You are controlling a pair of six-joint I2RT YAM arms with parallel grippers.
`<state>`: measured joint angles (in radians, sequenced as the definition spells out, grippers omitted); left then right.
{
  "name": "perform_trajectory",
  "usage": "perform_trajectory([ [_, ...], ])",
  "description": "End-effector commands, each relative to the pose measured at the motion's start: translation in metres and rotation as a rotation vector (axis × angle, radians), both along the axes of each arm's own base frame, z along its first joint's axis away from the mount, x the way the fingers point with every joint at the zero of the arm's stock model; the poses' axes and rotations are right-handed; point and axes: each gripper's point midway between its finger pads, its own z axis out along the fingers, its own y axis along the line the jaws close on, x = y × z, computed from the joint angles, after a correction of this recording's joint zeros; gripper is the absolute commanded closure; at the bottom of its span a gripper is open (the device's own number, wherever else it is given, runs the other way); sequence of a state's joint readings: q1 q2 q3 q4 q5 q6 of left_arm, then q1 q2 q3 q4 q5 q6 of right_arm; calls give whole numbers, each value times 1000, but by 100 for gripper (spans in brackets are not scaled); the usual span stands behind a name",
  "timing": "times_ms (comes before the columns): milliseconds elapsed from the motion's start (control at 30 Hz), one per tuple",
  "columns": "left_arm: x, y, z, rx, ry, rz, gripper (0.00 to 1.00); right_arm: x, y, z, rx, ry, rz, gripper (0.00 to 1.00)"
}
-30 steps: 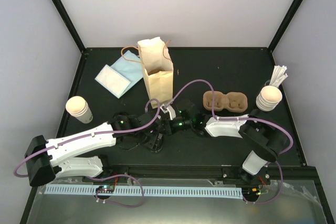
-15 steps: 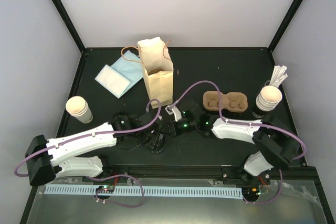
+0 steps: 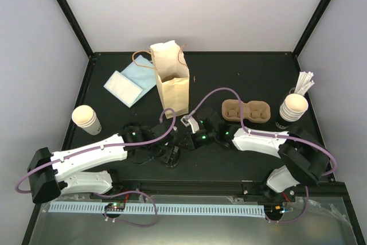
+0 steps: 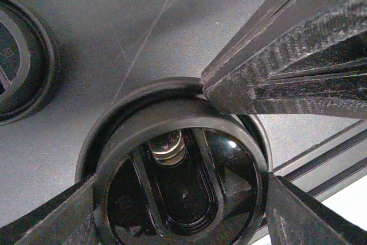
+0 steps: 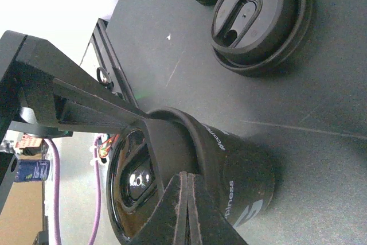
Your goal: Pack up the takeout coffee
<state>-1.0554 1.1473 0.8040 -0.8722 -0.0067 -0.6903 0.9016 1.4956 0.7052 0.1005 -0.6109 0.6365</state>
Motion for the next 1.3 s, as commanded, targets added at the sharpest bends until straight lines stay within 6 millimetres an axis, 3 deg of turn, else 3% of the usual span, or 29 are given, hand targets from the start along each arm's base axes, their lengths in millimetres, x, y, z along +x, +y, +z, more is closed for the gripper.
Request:
perform_trajectory([
  [0, -55, 53, -62, 256, 277, -8, 32, -35, -47, -71, -276, 176, 3, 99],
  [500, -55, 53, -64, 247, 276, 2, 33, -74, -71, -101, -419, 209, 96, 99],
  [733, -55, 53, -65, 245, 277, 3, 33, -82, -83, -109, -458, 223, 75, 99],
  [1267, -55, 52, -65, 243, 279, 1, 33, -98, -95, -111, -535, 198, 102, 99],
])
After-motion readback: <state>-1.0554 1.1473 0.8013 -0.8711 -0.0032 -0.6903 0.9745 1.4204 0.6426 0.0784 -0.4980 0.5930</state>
